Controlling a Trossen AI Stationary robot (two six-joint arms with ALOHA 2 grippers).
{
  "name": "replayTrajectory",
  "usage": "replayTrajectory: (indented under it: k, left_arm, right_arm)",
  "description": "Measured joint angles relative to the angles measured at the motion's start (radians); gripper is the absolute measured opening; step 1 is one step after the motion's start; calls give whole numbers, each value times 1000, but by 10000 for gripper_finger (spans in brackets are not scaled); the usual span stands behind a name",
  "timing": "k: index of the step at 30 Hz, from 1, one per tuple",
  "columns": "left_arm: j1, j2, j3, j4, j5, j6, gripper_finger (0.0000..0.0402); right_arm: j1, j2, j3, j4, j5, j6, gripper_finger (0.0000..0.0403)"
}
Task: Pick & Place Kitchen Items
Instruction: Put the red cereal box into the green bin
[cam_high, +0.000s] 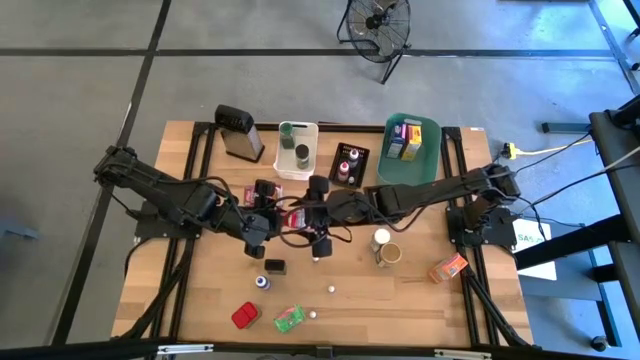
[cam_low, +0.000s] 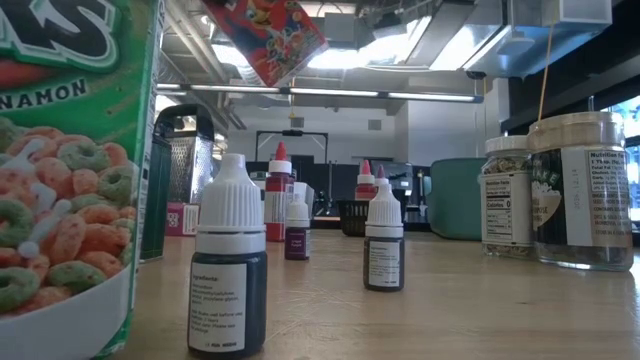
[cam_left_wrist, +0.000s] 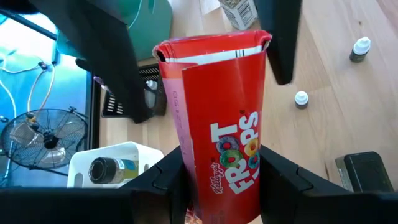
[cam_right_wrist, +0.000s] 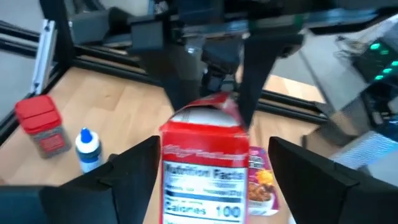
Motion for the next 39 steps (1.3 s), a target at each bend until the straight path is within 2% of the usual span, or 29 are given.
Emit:
replayTrajectory:
  k: [21,29,39]
  left_arm:
    - [0,-1,0,0,13,0,141]
    - [0,-1,0,5,37,-7,151]
    - [11,-1,0,13,40,-61,214]
  right_arm:
    - [-6,2,0,-5,-56,28,158]
    - [-6,1,0,-13,-61,25,146]
    - [-6,1,0,-34,-64,24,145]
